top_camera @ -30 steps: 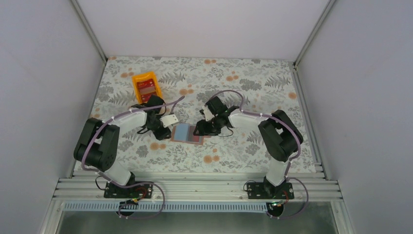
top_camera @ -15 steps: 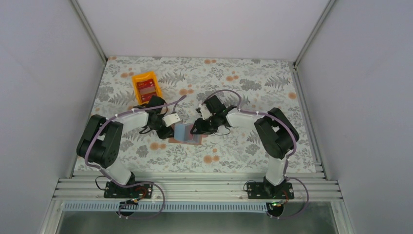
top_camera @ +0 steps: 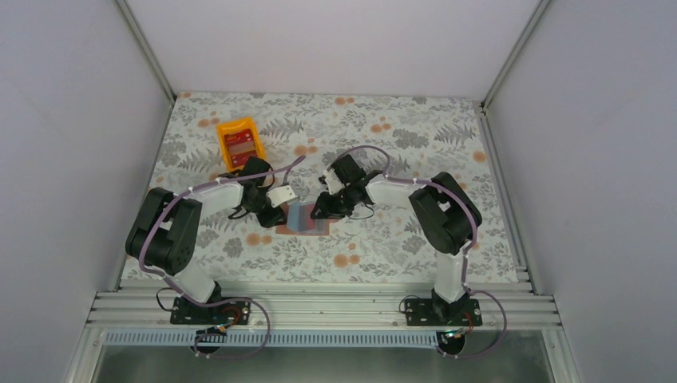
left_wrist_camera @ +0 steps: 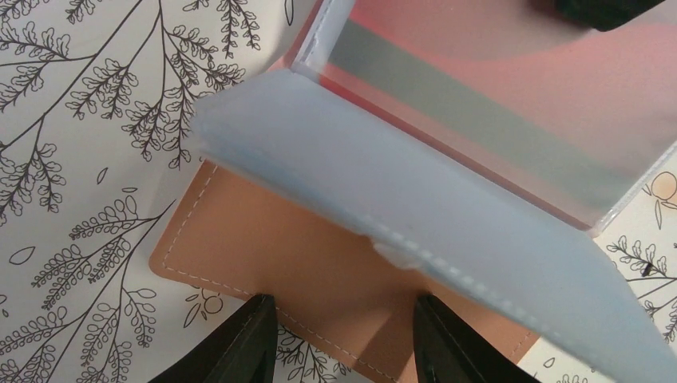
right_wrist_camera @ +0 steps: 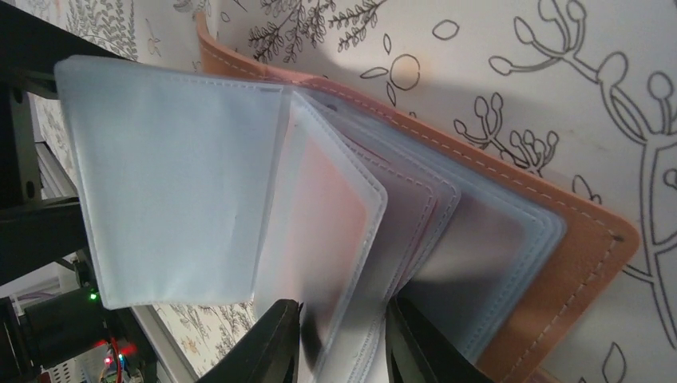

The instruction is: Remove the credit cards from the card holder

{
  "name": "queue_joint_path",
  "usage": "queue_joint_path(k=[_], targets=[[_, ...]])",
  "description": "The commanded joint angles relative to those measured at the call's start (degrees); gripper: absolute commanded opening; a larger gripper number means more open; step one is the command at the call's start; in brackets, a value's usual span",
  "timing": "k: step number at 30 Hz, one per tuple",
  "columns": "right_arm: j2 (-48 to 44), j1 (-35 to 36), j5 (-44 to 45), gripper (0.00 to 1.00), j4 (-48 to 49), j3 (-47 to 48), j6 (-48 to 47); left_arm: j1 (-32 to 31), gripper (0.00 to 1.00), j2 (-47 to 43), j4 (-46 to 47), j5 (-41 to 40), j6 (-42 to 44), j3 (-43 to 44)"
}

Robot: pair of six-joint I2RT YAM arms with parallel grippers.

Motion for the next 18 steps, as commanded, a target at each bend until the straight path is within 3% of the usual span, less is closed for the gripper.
queue_joint_path(k=[1,8,18], targets=[[0.9,1.2,-1.9,0.30,2.7,2.9,-0.3,-0.8,0.45,2.5,-1.3,0.9,-0.3,-2.4],[0.1,2.2,-1.4,0.27,1.1,3.7,-1.2,-0.8,0.45,2.6,-1.2,0.7,-0.3,-2.4],[0.2,4.5,14.1,0.24,-10.0,8.7,-4.0,-0.9,0.45,2.9,-1.3,0.7,-0.4,-2.1]])
